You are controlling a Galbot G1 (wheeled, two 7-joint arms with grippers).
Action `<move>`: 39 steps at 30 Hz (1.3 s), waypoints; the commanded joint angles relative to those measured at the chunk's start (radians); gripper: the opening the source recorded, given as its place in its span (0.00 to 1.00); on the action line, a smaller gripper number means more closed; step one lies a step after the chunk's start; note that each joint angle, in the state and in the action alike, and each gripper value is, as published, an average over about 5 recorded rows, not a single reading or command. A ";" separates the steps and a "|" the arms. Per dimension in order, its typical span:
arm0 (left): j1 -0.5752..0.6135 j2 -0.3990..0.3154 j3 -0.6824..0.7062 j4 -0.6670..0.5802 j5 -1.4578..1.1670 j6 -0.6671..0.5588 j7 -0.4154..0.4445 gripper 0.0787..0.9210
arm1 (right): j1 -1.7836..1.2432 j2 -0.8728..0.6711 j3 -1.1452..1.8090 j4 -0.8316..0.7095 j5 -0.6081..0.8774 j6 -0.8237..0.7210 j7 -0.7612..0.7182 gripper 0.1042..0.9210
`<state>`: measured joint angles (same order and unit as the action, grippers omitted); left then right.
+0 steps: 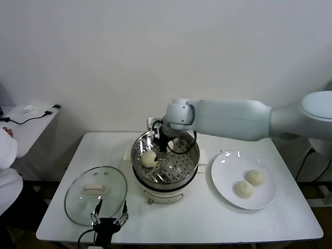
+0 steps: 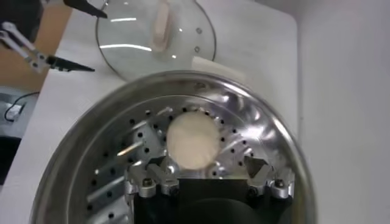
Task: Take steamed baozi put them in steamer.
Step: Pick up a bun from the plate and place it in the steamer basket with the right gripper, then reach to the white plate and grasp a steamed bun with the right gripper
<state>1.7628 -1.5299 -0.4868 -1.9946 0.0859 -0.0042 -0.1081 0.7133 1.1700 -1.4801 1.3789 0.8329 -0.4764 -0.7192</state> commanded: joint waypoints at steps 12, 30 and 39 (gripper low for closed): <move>-0.011 0.010 -0.017 -0.020 -0.015 0.012 0.008 0.88 | 0.296 -0.688 -0.441 0.200 -0.305 0.288 -0.345 0.88; -0.003 0.002 -0.035 -0.024 -0.011 0.006 0.008 0.88 | -0.280 -0.713 -0.040 0.090 -0.500 0.184 -0.211 0.88; -0.007 0.009 -0.030 -0.017 -0.011 0.003 0.008 0.88 | -0.412 -0.675 0.068 0.037 -0.539 0.138 -0.134 0.88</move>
<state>1.7559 -1.5250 -0.5180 -2.0132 0.0743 0.0004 -0.0997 0.4872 0.5064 -1.5367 1.4526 0.3579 -0.3065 -0.9125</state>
